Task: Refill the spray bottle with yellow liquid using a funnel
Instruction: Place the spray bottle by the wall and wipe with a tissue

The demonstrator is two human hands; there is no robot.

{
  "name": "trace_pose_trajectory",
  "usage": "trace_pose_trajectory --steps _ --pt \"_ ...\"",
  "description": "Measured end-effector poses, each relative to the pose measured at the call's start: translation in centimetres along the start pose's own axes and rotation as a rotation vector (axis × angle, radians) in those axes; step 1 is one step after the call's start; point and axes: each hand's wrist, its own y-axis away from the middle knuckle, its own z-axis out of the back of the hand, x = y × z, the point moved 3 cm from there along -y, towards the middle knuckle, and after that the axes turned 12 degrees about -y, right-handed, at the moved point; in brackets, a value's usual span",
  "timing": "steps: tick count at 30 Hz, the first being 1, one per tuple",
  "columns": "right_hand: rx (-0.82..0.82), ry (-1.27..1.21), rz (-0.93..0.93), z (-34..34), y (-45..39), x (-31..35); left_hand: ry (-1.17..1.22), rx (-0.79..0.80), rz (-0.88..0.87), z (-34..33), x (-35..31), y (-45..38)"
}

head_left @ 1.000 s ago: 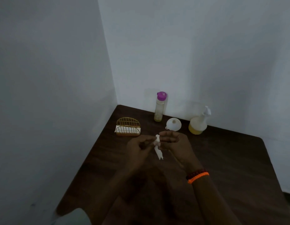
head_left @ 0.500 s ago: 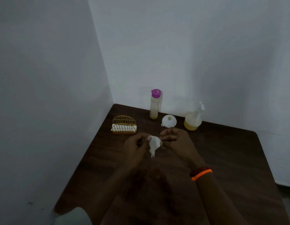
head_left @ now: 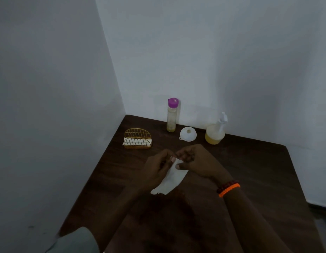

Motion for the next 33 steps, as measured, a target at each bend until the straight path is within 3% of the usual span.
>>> trace_pose_trajectory --steps 6,14,20,23,27,30,33 --pt "-0.024 0.073 -0.020 0.7 0.1 -0.8 0.193 0.105 0.211 -1.7 2.3 1.6" --pt "-0.090 0.085 -0.216 3.3 0.5 -6.2 0.002 0.289 0.305 -2.1 7.2 2.9" --pt "-0.274 0.160 -0.196 3.3 -2.0 -11.1 -0.176 0.055 0.264 -2.6 8.7 -2.4" --pt "-0.356 0.257 -0.094 3.2 -2.4 -11.9 -0.327 0.064 0.127 -3.5 9.9 -4.0" --pt "-0.147 0.509 -0.200 1.3 -1.8 -13.7 -0.463 0.221 0.071 -5.9 12.3 -2.6" --pt "-0.151 0.522 -0.393 -1.0 -0.8 -15.2 -0.464 0.194 0.117 -7.0 14.2 -0.8" --pt "-0.120 0.499 -0.269 -4.6 -0.9 -15.2 -0.529 0.122 0.156 -7.2 15.8 1.0"
